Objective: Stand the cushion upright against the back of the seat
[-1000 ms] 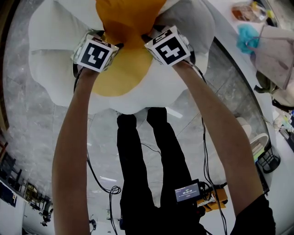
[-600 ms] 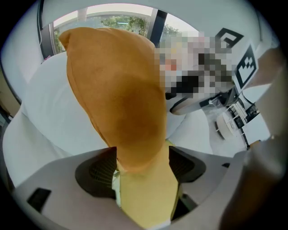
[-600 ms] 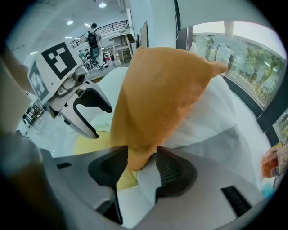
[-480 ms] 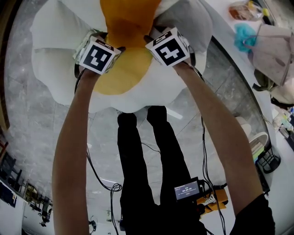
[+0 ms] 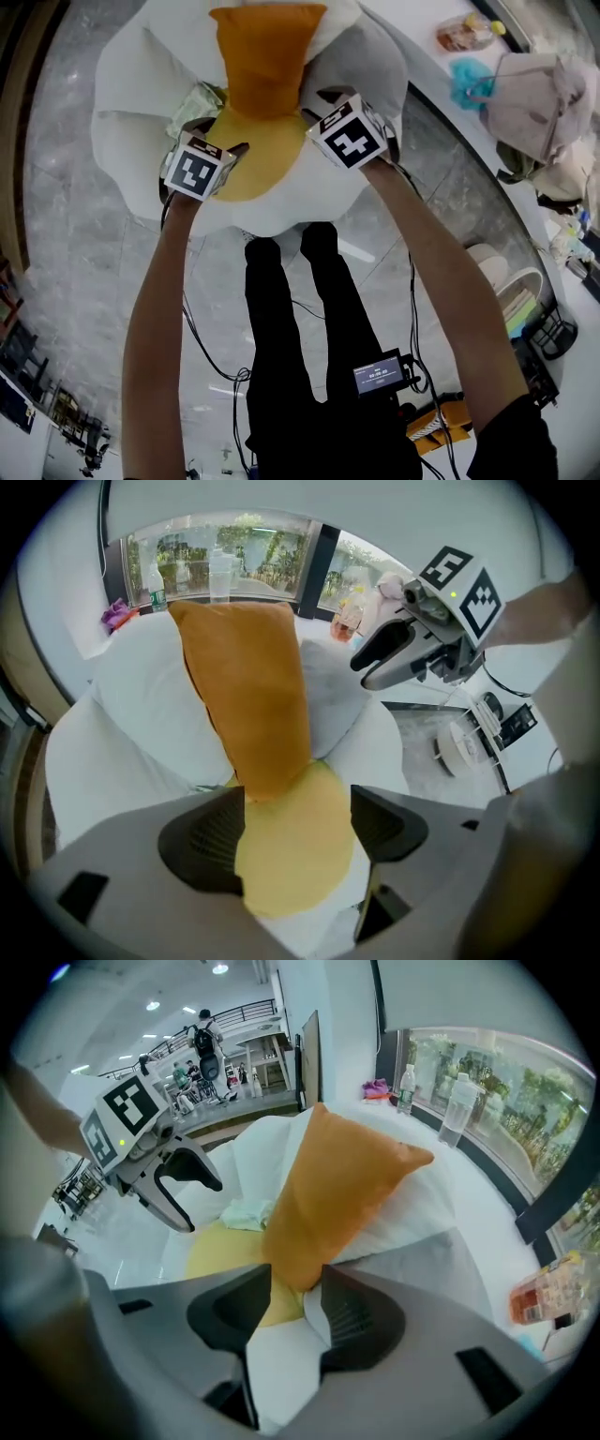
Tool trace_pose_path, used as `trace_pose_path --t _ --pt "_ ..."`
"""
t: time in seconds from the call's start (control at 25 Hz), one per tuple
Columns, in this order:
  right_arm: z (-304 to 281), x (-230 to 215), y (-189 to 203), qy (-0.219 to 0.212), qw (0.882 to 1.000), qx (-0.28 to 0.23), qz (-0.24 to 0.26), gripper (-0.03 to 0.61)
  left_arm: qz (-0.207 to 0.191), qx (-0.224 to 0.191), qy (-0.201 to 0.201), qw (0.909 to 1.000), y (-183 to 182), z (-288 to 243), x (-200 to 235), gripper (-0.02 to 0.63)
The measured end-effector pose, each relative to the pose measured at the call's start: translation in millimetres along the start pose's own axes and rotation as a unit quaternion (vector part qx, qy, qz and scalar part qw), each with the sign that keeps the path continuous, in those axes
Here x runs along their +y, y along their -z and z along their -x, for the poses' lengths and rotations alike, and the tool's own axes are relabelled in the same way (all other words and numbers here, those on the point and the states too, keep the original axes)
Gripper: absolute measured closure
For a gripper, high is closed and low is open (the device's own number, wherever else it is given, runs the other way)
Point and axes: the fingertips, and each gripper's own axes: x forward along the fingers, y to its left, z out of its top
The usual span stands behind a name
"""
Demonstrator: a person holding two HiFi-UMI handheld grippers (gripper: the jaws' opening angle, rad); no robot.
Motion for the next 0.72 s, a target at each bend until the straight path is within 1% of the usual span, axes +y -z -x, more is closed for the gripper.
trace_pose_path --t 0.2,0.28,0.4,0.48,0.56,0.6,0.64,0.72 --pt "50.8 16.5 4.1 0.009 1.0 0.003 0.014 0.42 0.007 -0.018 0.007 0.9998 0.1 47.7 -43.2 0.27" --pt "70.5 25.9 5.0 0.008 1.0 0.001 0.015 0.426 0.009 -0.023 0.004 0.9997 2.5 66.4 -57.4 0.3" --pt "102.0 55.3 9.6 -0.015 1.0 -0.01 0.012 0.426 0.019 -0.032 0.008 0.9993 8.7 96.4 -83.5 0.321" --pt "123.5 76.4 16.2 -0.03 0.999 -0.01 0.011 0.427 0.014 -0.035 0.011 0.9992 13.1 114.0 -102.7 0.352" --pt "145.1 93.0 22.5 -0.037 0.999 -0.01 0.013 0.443 0.015 -0.04 0.01 0.999 14.2 130.8 -119.9 0.383" --pt "156.6 100.6 25.3 -0.039 0.999 -0.012 0.012 0.448 0.028 -0.047 0.013 0.9984 12.6 141.2 -129.2 0.393" --pt "168.8 108.5 28.0 -0.041 0.999 -0.014 0.008 0.466 0.05 -0.057 0.018 0.997 10.7 152.0 -139.4 0.409" --pt "194.5 123.8 31.1 -0.046 0.999 -0.023 -0.003 0.486 0.086 -0.077 0.029 0.9929 7.7 172.6 -159.2 0.44"
